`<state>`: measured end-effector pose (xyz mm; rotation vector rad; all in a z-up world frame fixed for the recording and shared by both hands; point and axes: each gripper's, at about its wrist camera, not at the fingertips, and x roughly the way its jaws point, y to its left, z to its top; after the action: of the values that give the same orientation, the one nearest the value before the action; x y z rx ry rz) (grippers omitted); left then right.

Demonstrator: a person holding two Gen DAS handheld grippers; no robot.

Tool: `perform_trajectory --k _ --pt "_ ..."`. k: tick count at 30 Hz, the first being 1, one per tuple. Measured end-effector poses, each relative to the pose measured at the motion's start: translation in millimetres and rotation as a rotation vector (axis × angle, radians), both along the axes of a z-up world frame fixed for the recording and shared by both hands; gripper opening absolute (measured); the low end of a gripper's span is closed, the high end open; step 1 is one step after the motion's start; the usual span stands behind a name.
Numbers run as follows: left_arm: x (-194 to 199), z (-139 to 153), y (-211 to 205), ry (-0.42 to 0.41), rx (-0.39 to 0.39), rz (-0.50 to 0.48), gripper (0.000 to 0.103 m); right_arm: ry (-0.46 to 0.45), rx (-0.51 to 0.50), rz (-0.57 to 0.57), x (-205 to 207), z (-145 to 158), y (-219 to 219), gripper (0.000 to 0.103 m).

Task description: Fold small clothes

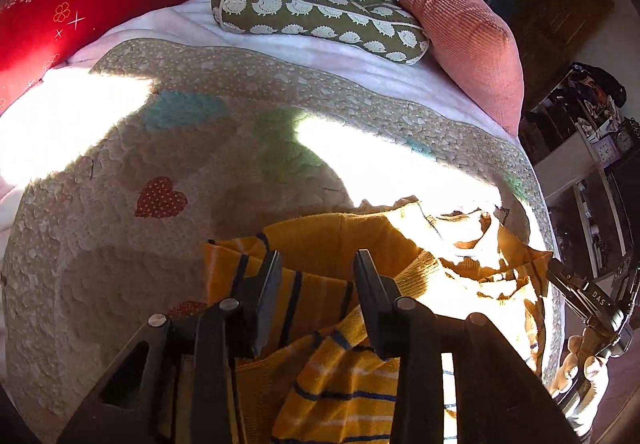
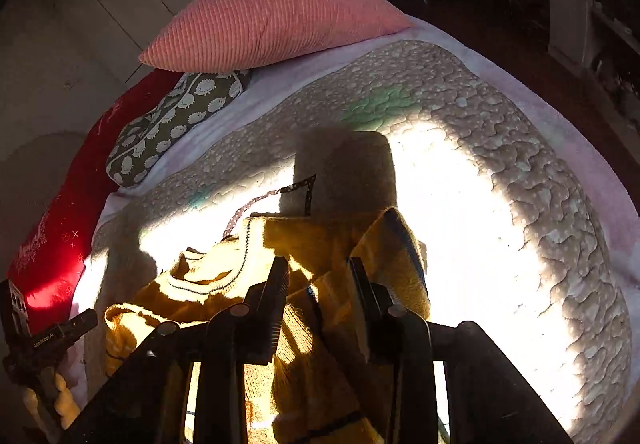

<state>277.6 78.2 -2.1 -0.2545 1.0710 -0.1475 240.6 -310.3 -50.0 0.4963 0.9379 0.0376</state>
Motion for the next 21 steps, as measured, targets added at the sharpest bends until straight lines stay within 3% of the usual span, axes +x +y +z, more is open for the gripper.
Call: perform_trajectory --k 3,5,9,11,12,13,14,15,21 --pt "-15.0 4.8 -0.8 -0.043 0.029 -0.048 0.051 -0.021 0.000 0.080 -17.4 6.4 11.3 0.065" --pt "-20.0 3.2 -10.9 -0.061 0.074 -0.103 0.067 0.016 -0.015 0.146 -19.6 -1.8 24.2 0.065" --pt "-16.9 -12.8 -40.3 -0.028 0.137 -0.228 0.074 0.061 -0.097 0.189 -8.3 -24.5 46.0 0.065" --pt "-12.9 -24.2 -54.7 -0.026 0.207 -0.252 0.074 0.087 -0.134 0.196 0.4 -37.3 52.2 0.065" --pt "-11.2 -30.0 -60.5 -0.023 0.244 -0.255 0.073 0.096 -0.143 0.206 2.4 -41.1 55.7 0.055" --pt "-8.7 -35.6 -64.5 -0.007 0.268 -0.258 0.060 0.091 -0.147 0.213 1.4 -42.2 58.1 0.039" --pt "-6.5 -40.2 -66.5 0.013 0.276 -0.258 0.013 0.091 -0.128 0.220 0.6 -41.9 58.3 0.011" --pt "-4.2 -44.2 -67.0 0.044 0.265 -0.258 0.005 0.090 -0.099 0.224 -0.9 -40.0 58.0 0.011" --pt "-5.8 -22.9 -49.9 -0.005 0.159 -0.161 0.006 -0.010 -0.145 0.198 -4.0 6.5 49.6 0.011"
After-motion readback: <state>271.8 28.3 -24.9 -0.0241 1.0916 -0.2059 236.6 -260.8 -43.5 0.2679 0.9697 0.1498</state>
